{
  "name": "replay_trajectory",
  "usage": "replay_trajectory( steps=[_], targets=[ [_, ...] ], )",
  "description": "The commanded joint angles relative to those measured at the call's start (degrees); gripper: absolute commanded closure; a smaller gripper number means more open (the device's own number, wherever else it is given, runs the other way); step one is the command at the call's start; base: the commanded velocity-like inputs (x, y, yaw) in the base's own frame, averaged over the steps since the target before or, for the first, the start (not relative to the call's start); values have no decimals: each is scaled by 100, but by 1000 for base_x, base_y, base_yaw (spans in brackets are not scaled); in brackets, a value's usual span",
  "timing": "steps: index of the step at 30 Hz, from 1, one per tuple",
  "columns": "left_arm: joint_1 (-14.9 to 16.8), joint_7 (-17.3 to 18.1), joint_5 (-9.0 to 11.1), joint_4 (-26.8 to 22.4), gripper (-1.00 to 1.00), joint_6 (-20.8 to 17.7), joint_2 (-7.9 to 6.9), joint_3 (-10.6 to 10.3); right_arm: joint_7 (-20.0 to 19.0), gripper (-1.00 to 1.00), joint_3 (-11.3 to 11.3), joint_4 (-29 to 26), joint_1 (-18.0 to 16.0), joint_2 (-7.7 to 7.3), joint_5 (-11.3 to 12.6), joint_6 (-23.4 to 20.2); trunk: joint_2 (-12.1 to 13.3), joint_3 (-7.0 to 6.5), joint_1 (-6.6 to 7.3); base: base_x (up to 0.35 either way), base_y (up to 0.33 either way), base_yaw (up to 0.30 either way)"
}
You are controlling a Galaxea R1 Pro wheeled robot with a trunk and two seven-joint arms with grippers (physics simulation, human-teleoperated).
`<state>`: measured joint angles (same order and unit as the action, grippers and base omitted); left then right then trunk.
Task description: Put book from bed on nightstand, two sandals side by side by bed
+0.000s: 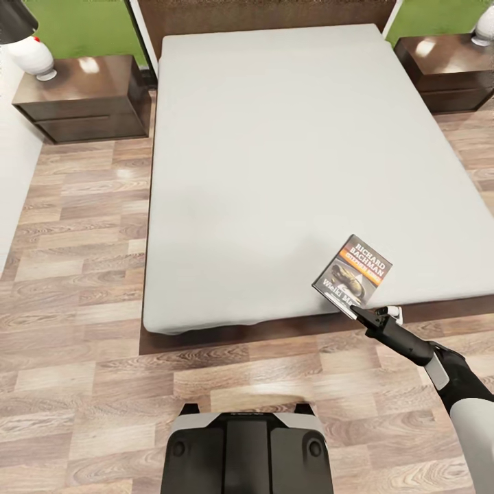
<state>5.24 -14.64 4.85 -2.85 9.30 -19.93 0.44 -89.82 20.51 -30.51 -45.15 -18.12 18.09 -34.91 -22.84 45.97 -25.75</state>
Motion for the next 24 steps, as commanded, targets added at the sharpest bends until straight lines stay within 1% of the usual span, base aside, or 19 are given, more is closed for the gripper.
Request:
replay_trajectory(
  steps=[1, 24],
  targets=[
    [0, 4, 51, 4, -100, 28, 0, 0, -18, 100, 2, 1, -2, 0, -3, -60, -8, -4, -3, 0, 0, 0],
    [-5, 5, 28, 6, -100, 34, 7, -9, -18, 100, -19, 1, -2, 0, -18, -56, -8, -217, -3, 0, 0, 0]
  ],
)
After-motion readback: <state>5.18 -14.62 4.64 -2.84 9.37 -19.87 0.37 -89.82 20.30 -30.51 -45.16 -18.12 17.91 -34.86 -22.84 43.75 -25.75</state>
